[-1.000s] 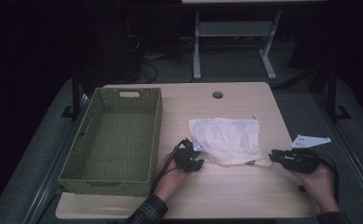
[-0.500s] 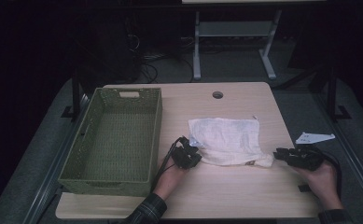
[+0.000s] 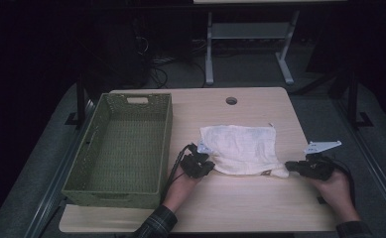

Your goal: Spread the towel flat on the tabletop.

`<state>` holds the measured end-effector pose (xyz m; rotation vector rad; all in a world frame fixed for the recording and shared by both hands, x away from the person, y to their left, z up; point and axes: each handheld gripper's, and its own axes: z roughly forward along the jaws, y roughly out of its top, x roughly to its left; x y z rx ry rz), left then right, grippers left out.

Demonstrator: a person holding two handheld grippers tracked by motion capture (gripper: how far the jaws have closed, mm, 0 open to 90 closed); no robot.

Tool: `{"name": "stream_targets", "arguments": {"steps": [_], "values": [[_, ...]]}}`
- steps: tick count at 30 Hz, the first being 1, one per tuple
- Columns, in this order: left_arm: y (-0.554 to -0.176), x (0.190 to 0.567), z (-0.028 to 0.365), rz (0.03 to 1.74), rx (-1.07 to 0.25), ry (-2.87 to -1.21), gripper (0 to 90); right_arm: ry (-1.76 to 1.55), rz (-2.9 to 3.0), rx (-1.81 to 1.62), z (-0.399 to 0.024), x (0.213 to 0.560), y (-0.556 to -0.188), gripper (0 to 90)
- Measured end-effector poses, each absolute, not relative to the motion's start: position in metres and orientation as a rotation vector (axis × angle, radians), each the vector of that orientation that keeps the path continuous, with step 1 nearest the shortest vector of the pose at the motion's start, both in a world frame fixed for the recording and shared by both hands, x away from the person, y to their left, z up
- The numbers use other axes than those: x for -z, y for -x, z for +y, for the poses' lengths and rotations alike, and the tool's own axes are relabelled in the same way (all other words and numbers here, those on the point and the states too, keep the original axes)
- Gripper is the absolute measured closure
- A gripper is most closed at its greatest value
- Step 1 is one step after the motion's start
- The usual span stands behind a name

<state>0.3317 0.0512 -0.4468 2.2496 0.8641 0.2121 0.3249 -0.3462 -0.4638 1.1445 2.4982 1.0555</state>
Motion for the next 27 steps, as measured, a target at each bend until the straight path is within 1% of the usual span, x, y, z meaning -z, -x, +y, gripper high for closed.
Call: {"name": "stream_targets", "arguments": {"steps": [7,10,13,16,19,22,27], "values": [[-0.324,0.434,0.055,0.881,-0.201,-2.170,85.6,-1.120,2.443,-1.177,-0.356,0.446,-0.314,85.6],[-0.309,0.423,0.057,0.874,-0.200,-2.144,85.6,-1.086,2.443,-1.211,-0.354,0.439,-0.307,85.7],[-0.300,0.417,0.057,0.865,-0.212,-2.148,85.6,-1.054,2.446,-1.217,-0.352,0.435,-0.301,86.0],[-0.282,0.413,0.063,0.860,-0.217,-2.147,85.6,-1.023,2.446,-1.248,-0.352,0.431,-0.288,86.2],[-0.272,0.412,0.067,0.861,-0.198,-2.138,85.6,-1.009,2.432,-1.266,-0.356,0.428,-0.278,86.2],[-0.262,0.410,0.065,0.843,-0.222,-2.154,85.6,-1.016,2.422,-1.287,-0.363,0.426,-0.267,86.2],[-0.253,0.411,0.070,0.860,-0.209,-2.159,85.6,-0.997,2.425,-1.300,-0.371,0.425,-0.251,86.2]]}}
